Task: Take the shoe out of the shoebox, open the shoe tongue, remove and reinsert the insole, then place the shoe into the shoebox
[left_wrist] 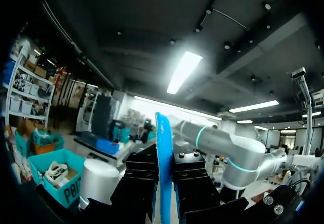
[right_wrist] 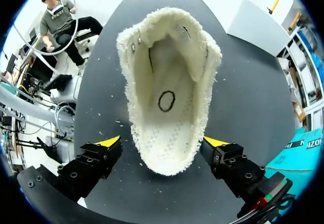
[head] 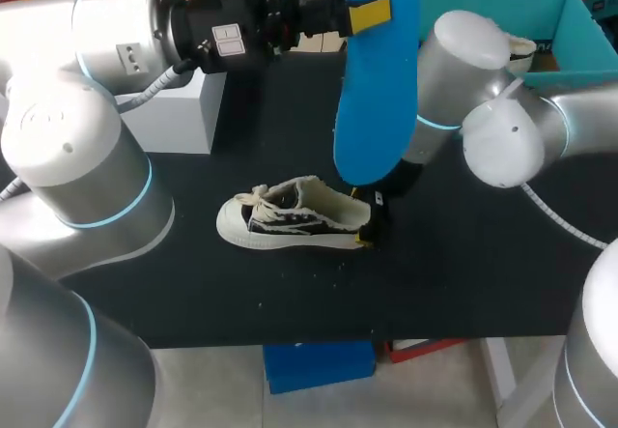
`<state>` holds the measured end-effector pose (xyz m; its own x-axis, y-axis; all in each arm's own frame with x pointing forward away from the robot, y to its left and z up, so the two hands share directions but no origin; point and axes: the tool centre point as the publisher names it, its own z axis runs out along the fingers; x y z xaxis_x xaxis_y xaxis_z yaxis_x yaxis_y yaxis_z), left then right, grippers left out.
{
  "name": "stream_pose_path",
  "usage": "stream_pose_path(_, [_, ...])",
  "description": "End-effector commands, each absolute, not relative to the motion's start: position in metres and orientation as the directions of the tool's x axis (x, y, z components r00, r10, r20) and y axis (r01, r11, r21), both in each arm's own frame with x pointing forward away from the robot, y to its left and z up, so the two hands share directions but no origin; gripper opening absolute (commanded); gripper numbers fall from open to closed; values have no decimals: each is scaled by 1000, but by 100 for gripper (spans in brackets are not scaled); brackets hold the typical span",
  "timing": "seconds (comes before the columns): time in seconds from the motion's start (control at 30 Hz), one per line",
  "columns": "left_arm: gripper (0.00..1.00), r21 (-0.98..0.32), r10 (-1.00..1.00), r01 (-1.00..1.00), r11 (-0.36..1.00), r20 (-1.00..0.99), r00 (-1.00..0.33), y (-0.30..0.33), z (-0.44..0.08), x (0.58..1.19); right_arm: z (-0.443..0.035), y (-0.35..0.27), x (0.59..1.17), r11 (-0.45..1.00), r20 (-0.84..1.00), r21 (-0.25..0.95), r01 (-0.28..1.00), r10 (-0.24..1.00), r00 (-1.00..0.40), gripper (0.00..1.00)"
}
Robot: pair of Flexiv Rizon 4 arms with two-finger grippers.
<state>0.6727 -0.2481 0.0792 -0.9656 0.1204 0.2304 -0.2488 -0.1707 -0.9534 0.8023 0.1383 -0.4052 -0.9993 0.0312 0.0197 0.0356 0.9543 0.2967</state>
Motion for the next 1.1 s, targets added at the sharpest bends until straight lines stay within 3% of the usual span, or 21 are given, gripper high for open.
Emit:
stream_pose_path(0.03, [0, -953, 117, -249, -170, 232, -966, -248, 78, 671, -400, 147, 807, 980, 25, 197, 28, 24, -999, 100])
stream_pose_path(0.77, [0, -953, 117, -249, -170, 232, -966, -248, 78, 671, -407, 160, 812, 996, 38, 86, -2, -5, -999, 100])
stream_pose_path(1.1, [0, -953, 117, -249, -170, 232, -966, -248, 78, 671, -409, 158, 810, 994, 34, 108, -6, -10, -999, 100])
